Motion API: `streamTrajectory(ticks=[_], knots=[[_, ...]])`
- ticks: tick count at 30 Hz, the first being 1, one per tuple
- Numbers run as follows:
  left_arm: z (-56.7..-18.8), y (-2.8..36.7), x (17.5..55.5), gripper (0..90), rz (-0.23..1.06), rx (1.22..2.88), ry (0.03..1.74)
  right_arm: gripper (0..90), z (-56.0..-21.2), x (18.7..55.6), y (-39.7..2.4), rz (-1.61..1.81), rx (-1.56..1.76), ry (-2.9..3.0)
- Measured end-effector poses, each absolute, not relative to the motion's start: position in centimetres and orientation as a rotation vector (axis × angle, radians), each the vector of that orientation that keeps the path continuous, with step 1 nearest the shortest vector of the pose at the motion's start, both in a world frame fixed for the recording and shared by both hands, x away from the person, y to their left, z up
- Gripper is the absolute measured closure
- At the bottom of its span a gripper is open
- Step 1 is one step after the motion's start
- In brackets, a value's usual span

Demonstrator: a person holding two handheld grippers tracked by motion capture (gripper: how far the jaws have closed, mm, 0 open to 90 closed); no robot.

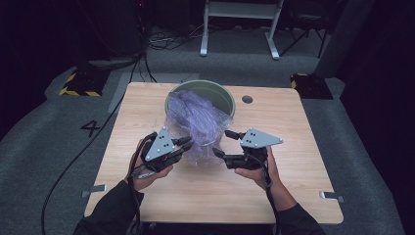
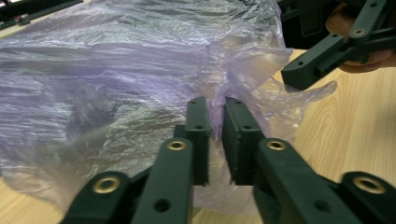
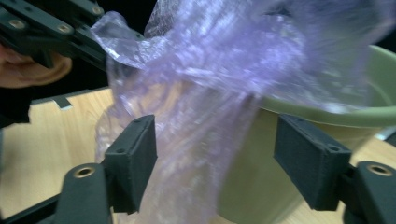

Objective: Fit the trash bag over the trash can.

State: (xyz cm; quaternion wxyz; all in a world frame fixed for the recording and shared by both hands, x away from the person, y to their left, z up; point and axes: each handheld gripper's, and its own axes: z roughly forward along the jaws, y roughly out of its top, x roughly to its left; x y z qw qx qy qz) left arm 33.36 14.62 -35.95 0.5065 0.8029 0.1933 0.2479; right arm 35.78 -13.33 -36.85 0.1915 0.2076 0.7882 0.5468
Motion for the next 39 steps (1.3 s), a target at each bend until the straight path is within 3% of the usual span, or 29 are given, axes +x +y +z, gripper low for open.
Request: streamTrajectory(ticks=[6, 8, 10, 13, 16, 18, 26, 27, 29, 31, 34, 39], knots=[[-36.2, 14.9, 33.7, 87.4, 0.594, 1.957, 0.452, 30.0, -37.6, 35.4, -12.2, 1.515, 0.611, 2.229], [-36.2, 15.1, 33.8, 88.6, 0.585, 1.948, 0.449, 34.5, -37.8, 35.2, -11.8, 1.476, 0.613, 2.219], [-36.2, 15.4, 33.8, 88.9, 0.589, 1.946, 0.449, 54.3, -38.1, 35.2, -11.3, 1.413, 0.608, 2.215], [-36.3, 15.9, 34.1, 88.9, 0.59, 1.931, 0.461, 71.9, -38.6, 35.7, -11.2, 1.366, 0.612, 2.229], [-36.3, 16.7, 34.6, 89.0, 0.599, 1.917, 0.482, 86.0, -38.9, 36.1, -11.8, 1.365, 0.618, 2.199], [-36.3, 17.4, 35.0, 89.0, 0.608, 1.911, 0.493, 90.0, -38.8, 36.0, -12.3, 1.359, 0.615, 2.162], [-36.6, 19.5, 36.0, 89.1, 0.586, 1.858, 0.548, 90.0, -38.8, 36.8, -14.4, 1.376, 0.682, 2.117], [-36.7, 19.5, 36.0, 89.1, 0.579, 1.858, 0.549, 84.0, -38.8, 36.7, -14.6, 1.404, 0.672, 2.121], [-36.8, 19.4, 35.9, 89.1, 0.581, 1.858, 0.546, 62.0, -38.6, 36.2, -14.6, 1.475, 0.622, 2.114], [-36.8, 19.1, 35.8, 89.1, 0.582, 1.866, 0.535, 48.1, -38.3, 35.7, -14.1, 1.487, 0.61, 2.117], [-36.7, 18.7, 35.5, 89.1, 0.586, 1.875, 0.518, 37.9, -38.0, 35.0, -13.3, 1.516, 0.609, 2.151], [-36.7, 18.3, 35.3, 89.1, 0.601, 1.876, 0.503, 29.9, -38.0, 34.5, -11.8, 1.586, 0.558, 2.197]])
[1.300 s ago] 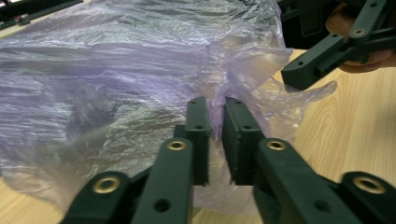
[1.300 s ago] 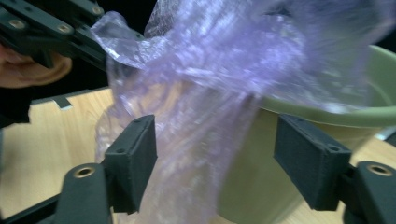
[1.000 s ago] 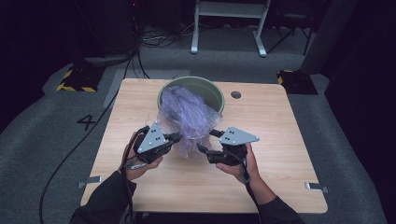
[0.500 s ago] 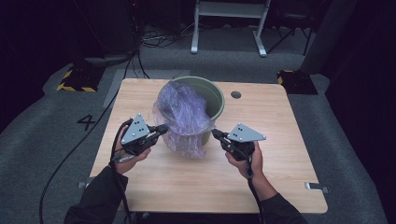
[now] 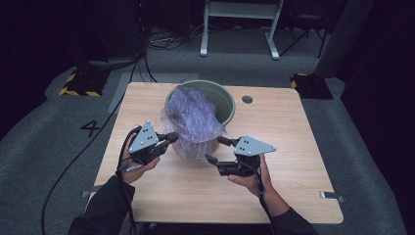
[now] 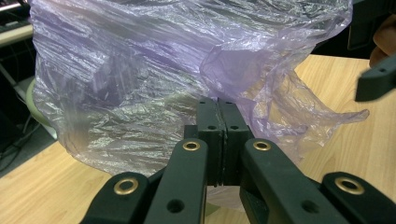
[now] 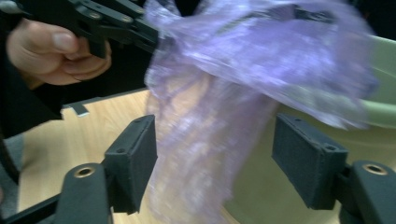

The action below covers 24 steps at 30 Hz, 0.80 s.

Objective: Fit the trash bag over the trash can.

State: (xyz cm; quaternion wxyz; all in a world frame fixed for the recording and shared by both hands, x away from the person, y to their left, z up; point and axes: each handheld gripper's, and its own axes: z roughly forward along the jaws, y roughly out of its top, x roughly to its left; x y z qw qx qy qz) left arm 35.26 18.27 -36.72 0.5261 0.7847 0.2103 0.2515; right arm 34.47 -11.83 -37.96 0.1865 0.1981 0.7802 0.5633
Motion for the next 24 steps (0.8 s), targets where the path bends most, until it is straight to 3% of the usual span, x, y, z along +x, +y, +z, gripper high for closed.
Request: streamTrajectory(ticks=[6, 8, 9, 11, 16, 24], knots=[[-37.1, 17.8, 35.0, 89.7, 0.609, 1.881, 0.485, 30.3, -38.8, 35.2, -10.0, 1.505, 0.607, 2.231], [-37.2, 17.7, 34.9, 89.7, 0.606, 1.88, 0.483, 41.3, -39.3, 35.7, -9.6, 1.455, 0.654, 2.235], [-37.2, 17.8, 35.0, 89.7, 0.606, 1.88, 0.484, 53.8, -39.5, 35.9, -9.5, 1.443, 0.657, 2.237], [-37.2, 18.0, 35.0, 89.7, 0.606, 1.877, 0.491, 69.2, -39.8, 36.1, -9.6, 1.403, 0.655, 2.233], [-37.2, 19.4, 35.7, 89.6, 0.605, 1.864, 0.54, 88.0, -39.7, 36.5, -11.4, 1.427, 0.674, 2.203], [-37.5, 21.0, 36.8, 89.5, 0.627, 1.848, 0.613, 90.0, -39.3, 37.2, -14.2, 1.43, 0.725, 2.165]])
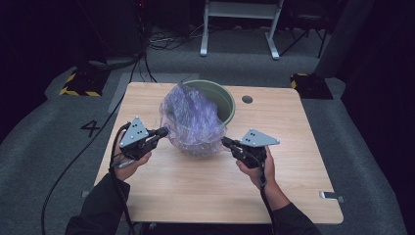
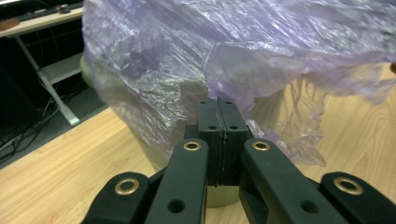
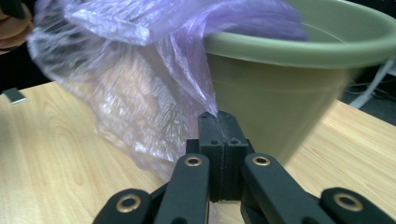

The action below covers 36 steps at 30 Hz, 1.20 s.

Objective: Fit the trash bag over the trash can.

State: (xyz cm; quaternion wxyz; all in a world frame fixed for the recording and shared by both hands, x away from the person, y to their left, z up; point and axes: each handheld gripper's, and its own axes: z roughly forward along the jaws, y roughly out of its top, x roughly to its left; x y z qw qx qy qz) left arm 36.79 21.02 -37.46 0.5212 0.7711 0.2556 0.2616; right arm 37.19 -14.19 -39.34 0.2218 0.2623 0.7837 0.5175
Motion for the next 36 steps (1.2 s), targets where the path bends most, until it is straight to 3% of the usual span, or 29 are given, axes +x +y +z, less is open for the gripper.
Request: streamTrajectory(ticks=[8, 12, 17, 19, 29, 36], knots=[[-38.0, 22.1, 37.9, 89.6, 0.646, 1.847, 0.675, 88.3, -40.0, 38.9, -17.5, 1.404, 0.87, 2.131], [-38.2, 22.3, 38.2, 89.6, 0.636, 1.85, 0.685, 73.1, -40.2, 39.8, -18.5, 1.382, 0.941, 2.11], [-38.2, 22.1, 38.1, 89.4, 0.639, 1.862, 0.677, 45.5, -39.3, 39.0, -19.0, 1.391, 0.91, 2.055], [-38.1, 22.1, 38.0, 89.4, 0.64, 1.867, 0.672, 40.0, -38.6, 38.2, -19.3, 1.402, 0.851, 2.049], [-38.1, 22.0, 37.5, 89.0, 0.639, 1.891, 0.665, 28.1, -35.0, 34.1, -20.4, 1.506, 0.608, 2.046], [-38.4, 21.6, 37.5, 88.5, 0.63, 1.901, 0.659, 23.0, -33.6, 32.4, -18.7, 1.496, 0.524, 2.077]])
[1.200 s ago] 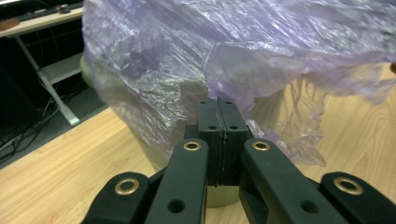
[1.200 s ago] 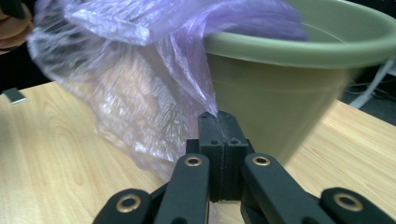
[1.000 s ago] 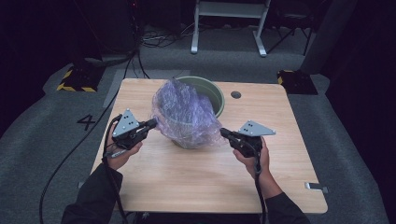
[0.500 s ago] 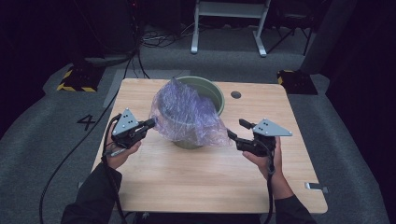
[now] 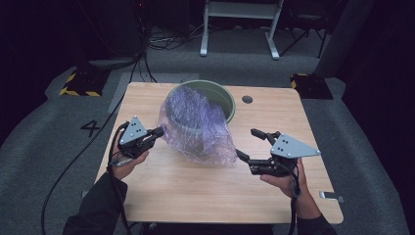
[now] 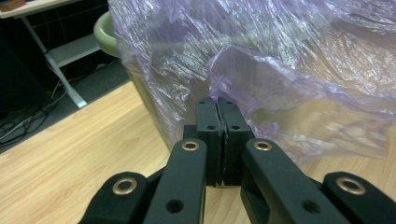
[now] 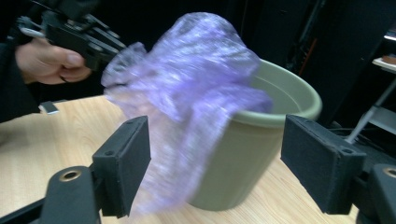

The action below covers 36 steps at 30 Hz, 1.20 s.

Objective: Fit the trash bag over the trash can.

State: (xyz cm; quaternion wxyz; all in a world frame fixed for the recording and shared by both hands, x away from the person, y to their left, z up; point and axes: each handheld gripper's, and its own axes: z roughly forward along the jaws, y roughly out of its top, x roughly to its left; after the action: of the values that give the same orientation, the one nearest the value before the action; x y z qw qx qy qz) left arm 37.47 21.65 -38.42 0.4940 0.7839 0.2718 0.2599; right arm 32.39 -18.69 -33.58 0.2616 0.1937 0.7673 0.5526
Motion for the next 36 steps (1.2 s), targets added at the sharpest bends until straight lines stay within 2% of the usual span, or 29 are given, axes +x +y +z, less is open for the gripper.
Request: streamTrajectory(ticks=[4, 8, 10, 12, 14, 15, 17, 19, 22, 29, 36], knots=[[-38.5, 21.5, 37.5, 87.8, 0.631, 1.901, 0.664, 20.6, -33.7, 32.2, -16.6, 1.445, 0.455, 2.103], [-38.6, 21.5, 37.7, 85.8, 0.644, 1.906, 0.669, 22.8, -34.4, 33.5, -14.6, 1.366, 0.458, 2.135], [-38.6, 21.6, 37.7, 82.8, 0.659, 1.9, 0.68, 24.8, -34.8, 34.5, -14.1, 1.372, 0.509, 2.125], [-38.5, 21.8, 37.7, 73.0, 0.688, 1.886, 0.701, 28.9, -35.0, 35.6, -14.0, 1.395, 0.559, 2.115], [-38.4, 22.2, 37.7, 59.2, 0.686, 1.864, 0.721, 46.4, -35.2, 36.3, -13.9, 1.396, 0.563, 2.11], [-38.4, 22.4, 37.6, 52.4, 0.666, 1.849, 0.717, 49.0, -35.3, 36.6, -13.9, 1.401, 0.564, 2.107], [-38.2, 22.6, 37.4, 38.8, 0.663, 1.836, 0.722, 63.0, -35.3, 37.0, -13.8, 1.399, 0.557, 2.098], [-38.0, 22.8, 37.0, 30.2, 0.66, 1.834, 0.711, 75.5, -35.3, 37.4, -13.9, 1.43, 0.554, 2.091], [-37.6, 22.7, 36.4, 24.5, 0.659, 1.85, 0.689, 86.0, -35.3, 37.7, -14.0, 1.435, 0.548, 2.066], [-36.4, 21.3, 34.7, 15.7, 0.653, 1.866, 0.569, 90.0, -35.1, 38.2, -14.3, 1.431, 0.565, 2.046], [-35.2, 18.7, 33.0, 15.5, 0.645, 1.905, 0.44, 90.0, -34.2, 38.2, -14.2, 1.421, 0.563, 2.029]])
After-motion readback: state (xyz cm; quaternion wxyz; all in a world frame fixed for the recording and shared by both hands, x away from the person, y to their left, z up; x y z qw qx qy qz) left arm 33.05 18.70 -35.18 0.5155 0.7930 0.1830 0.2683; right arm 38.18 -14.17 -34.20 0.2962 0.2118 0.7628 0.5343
